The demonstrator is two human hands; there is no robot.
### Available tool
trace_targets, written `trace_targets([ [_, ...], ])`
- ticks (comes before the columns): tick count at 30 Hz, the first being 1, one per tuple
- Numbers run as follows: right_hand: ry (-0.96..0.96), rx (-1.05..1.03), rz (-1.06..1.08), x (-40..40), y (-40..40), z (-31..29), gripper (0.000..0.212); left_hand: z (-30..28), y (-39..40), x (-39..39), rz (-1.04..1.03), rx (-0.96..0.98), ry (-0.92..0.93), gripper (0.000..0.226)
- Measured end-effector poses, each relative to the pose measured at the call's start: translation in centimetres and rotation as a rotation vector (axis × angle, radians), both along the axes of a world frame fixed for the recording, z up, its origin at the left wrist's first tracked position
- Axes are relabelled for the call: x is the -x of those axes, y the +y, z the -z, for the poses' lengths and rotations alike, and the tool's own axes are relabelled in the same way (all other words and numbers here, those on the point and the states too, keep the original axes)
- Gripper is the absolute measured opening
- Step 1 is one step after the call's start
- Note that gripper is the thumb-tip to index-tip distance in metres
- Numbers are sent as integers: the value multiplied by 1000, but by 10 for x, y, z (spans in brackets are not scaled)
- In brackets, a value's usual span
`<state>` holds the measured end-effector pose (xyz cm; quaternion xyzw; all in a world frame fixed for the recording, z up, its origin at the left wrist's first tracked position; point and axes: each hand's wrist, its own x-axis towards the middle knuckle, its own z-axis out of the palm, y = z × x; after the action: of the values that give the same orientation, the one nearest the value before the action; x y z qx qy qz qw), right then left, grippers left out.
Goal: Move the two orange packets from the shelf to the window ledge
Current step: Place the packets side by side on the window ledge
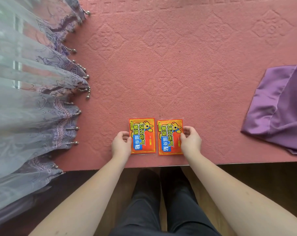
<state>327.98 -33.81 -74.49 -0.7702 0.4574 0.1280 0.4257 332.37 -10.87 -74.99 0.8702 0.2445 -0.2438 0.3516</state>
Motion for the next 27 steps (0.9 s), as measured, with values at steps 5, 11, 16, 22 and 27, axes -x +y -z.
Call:
trace_targets([
  [5,-4,-17,32,1,0,2,21,2,-1,2,-1,-11,-32,15],
  [11,-32,-44,70,-2,0,2,20,4,-2,1,-3,-27,-19,14],
  [16,-47,-55,61,-2,0,3,20,2,-3,1,0,-36,-20,13],
  [22,-61,-58,58,1,0,7,20,3,-5,3,-9,-37,-30,14],
  [27,-78,-61,62,1,2,7,22,3,-5,5,-33,-22,-51,19],
])
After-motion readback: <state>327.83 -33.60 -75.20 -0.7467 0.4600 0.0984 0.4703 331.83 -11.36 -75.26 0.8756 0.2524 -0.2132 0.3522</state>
